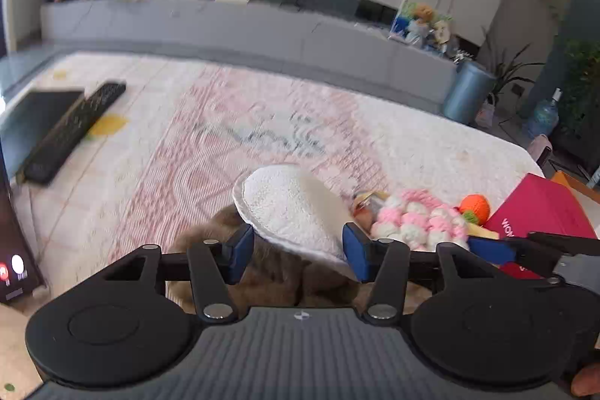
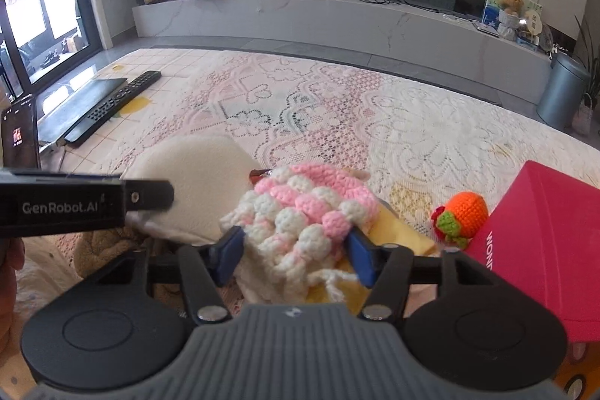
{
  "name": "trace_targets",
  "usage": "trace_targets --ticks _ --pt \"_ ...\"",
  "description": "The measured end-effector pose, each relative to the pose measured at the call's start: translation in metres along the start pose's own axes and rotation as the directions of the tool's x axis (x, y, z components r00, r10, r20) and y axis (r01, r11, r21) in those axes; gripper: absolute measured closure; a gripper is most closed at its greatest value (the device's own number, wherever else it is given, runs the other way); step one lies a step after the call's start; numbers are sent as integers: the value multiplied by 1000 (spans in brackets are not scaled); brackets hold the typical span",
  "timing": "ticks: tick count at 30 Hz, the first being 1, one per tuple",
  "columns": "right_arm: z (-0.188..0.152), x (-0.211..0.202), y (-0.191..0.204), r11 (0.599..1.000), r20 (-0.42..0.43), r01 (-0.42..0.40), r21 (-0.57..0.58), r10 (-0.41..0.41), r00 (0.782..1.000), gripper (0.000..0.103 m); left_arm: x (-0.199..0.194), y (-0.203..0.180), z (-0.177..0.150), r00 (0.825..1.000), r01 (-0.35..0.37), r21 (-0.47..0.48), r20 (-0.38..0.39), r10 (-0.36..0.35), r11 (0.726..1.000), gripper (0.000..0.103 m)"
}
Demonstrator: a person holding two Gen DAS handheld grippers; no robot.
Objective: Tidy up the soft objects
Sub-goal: 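Grasp the cream round pad with the left tool while the right tool grasps the crocheted piece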
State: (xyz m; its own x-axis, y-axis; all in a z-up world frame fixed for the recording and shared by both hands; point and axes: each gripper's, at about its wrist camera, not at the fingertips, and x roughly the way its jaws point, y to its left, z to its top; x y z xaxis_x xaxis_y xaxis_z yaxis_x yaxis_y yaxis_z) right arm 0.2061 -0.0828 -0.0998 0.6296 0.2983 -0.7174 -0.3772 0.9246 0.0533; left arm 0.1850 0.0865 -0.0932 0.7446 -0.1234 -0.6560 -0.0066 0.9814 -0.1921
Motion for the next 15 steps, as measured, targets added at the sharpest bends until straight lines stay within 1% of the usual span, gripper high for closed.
trace_targets --ticks 2,4,6,9,11,12,13,14,15 --pt "-1 -2 -1 1000 4 1 0 -1 1000 51 -2 -6 1 1000 4 29 24 -5 1000 44" --pt "0 -3 -3 1000 6 -8 12 8 1000 55 3 -10 3 1000 13 39 5 -13 999 47" --pt "0 -4 -4 1000 7 -11 15 11 1000 57 11 -11 6 1000 11 31 -11 -10 999 47" --pt "-2 -2 -4 1000 3 -12 18 11 1000 59 19 -13 9 1000 18 10 -10 -18 1000 46" --pt "-3 -2 -5 1000 1 -13 24 13 1000 61 24 -18 10 1000 18 30 -10 -17 999 47" --pt "-3 -2 -6 999 3 -14 29 14 1000 62 25 -21 9 1000 14 42 -11 -13 999 53" --pt "-3 -2 -7 999 6 -17 33 16 1000 63 27 -23 8 1000 10 50 -16 -9 999 65" --pt "-3 -2 -7 999 7 -19 36 19 1000 65 29 -24 8 1000 6 59 -21 -5 998 70" --pt "-3 -3 -8 999 9 -21 38 21 1000 67 30 -24 7 1000 -2 63 -23 3 998 77"
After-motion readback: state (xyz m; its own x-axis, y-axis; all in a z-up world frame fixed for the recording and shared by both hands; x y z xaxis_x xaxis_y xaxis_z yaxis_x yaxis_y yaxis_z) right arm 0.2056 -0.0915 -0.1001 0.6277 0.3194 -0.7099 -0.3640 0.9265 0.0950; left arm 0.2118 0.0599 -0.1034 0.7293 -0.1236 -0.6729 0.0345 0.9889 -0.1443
